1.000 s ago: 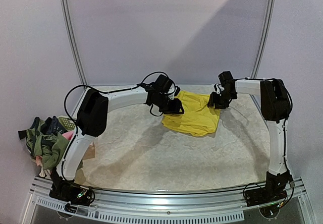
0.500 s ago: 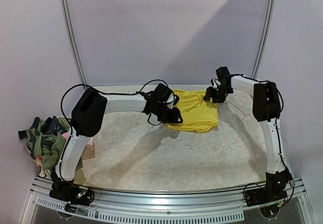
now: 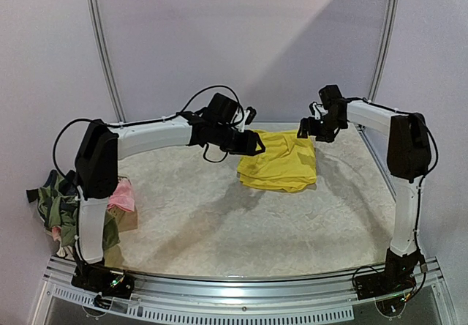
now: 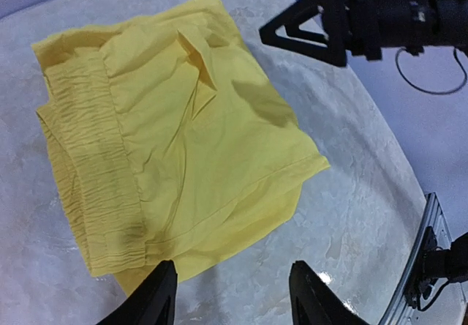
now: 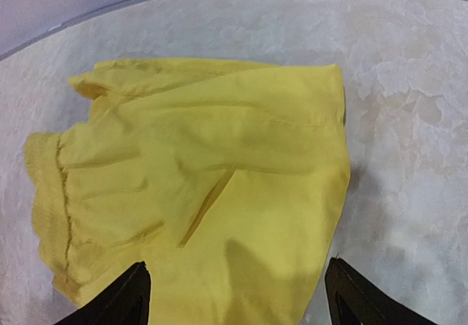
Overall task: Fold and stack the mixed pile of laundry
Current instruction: Smooth out the square-folded shorts at the center of the board, then move the square-folded shorts to the corner of the board.
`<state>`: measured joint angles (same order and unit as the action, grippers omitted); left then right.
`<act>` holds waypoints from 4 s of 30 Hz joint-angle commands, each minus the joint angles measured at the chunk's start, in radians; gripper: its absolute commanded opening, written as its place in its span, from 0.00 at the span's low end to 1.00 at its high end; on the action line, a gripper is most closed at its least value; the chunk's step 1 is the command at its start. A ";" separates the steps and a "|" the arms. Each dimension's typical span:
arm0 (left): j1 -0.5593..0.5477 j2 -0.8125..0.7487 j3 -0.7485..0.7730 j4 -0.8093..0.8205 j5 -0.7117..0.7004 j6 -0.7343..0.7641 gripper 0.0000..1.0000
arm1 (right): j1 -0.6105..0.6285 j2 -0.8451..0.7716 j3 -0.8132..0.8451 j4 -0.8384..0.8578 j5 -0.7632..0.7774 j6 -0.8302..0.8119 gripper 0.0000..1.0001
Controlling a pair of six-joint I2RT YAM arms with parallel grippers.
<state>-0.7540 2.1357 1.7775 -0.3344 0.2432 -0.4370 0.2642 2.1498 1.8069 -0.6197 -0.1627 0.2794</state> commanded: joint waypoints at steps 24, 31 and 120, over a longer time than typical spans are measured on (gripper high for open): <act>0.126 -0.446 -0.487 0.041 -0.253 0.149 0.73 | 0.028 -0.470 -0.762 0.424 -0.132 0.323 0.95; 0.151 -0.531 -0.604 0.084 -0.359 0.129 0.99 | 0.010 -0.409 -0.777 0.489 -0.174 0.390 0.90; 0.162 -0.580 -0.648 0.134 -0.262 0.112 0.89 | 0.049 -0.298 -0.438 0.113 0.367 0.254 0.71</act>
<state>-0.6014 1.5768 1.1454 -0.2028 -0.0315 -0.3191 0.2836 1.7241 1.2835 -0.4786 0.2333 0.5652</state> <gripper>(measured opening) 0.889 0.712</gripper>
